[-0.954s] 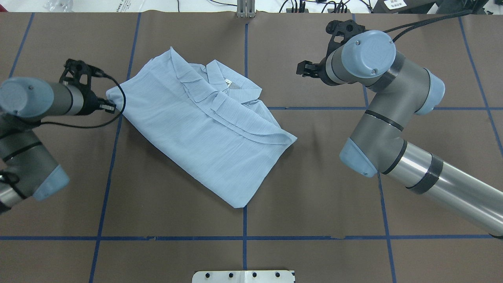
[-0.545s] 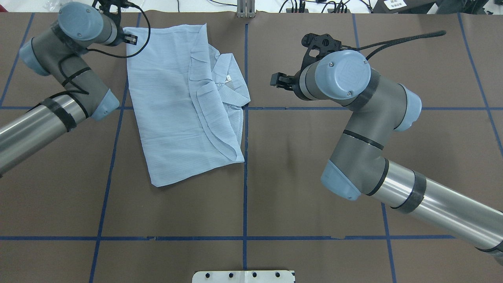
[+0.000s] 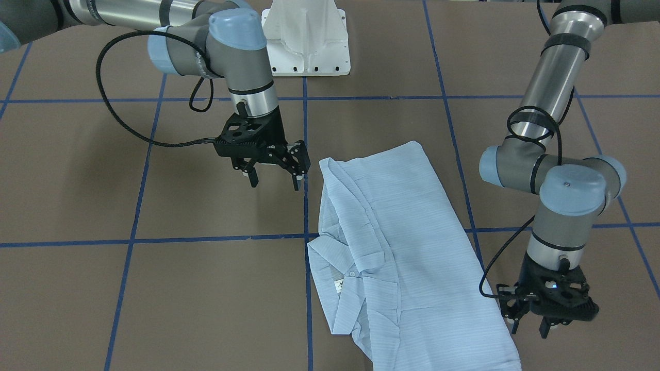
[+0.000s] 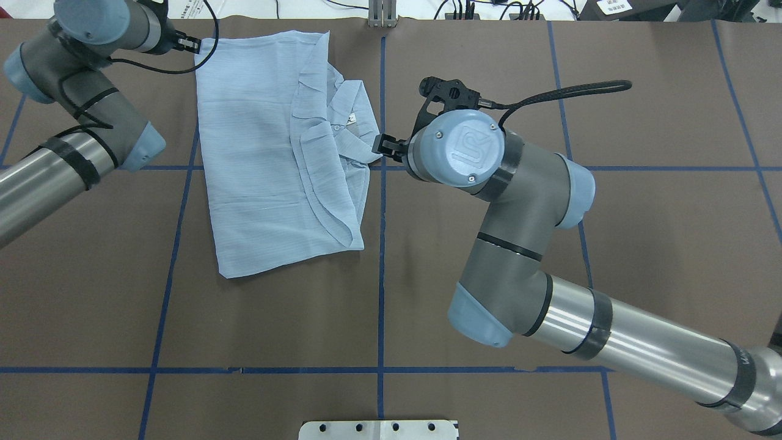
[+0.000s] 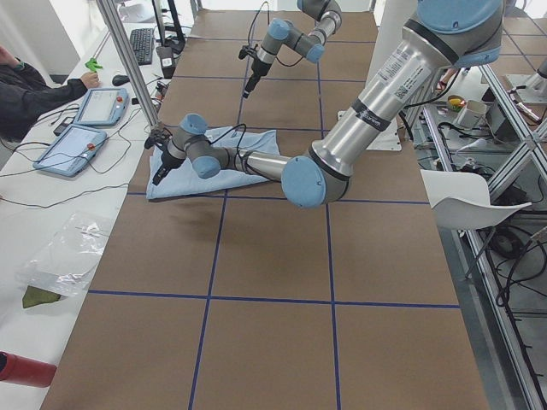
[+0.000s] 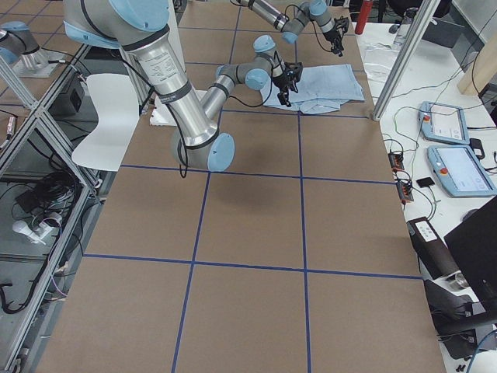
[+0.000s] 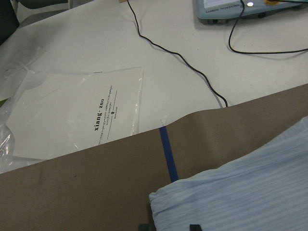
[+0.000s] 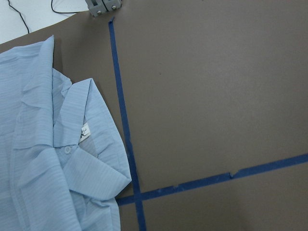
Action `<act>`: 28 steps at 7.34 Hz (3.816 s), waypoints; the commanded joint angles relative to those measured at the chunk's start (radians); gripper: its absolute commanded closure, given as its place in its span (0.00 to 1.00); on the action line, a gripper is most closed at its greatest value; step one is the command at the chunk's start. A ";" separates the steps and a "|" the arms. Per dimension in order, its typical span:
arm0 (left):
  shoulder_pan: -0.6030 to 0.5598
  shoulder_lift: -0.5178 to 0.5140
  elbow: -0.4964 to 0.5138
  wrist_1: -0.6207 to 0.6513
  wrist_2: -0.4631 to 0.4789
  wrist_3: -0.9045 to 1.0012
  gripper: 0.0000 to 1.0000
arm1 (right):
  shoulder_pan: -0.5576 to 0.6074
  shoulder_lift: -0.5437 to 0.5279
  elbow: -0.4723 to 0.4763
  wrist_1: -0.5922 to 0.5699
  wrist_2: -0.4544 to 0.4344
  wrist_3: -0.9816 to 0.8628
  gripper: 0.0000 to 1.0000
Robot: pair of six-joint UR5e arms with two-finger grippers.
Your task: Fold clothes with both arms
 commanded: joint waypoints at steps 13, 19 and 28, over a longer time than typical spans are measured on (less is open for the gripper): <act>-0.037 0.174 -0.162 -0.073 -0.163 0.005 0.00 | -0.162 0.559 -0.898 0.043 -0.328 -0.520 0.10; -0.044 0.185 -0.164 -0.074 -0.164 0.005 0.00 | -0.174 0.587 -0.937 0.058 -0.355 -0.639 0.19; -0.044 0.194 -0.178 -0.074 -0.163 0.005 0.00 | -0.177 0.582 -0.945 0.053 -0.364 -0.639 0.31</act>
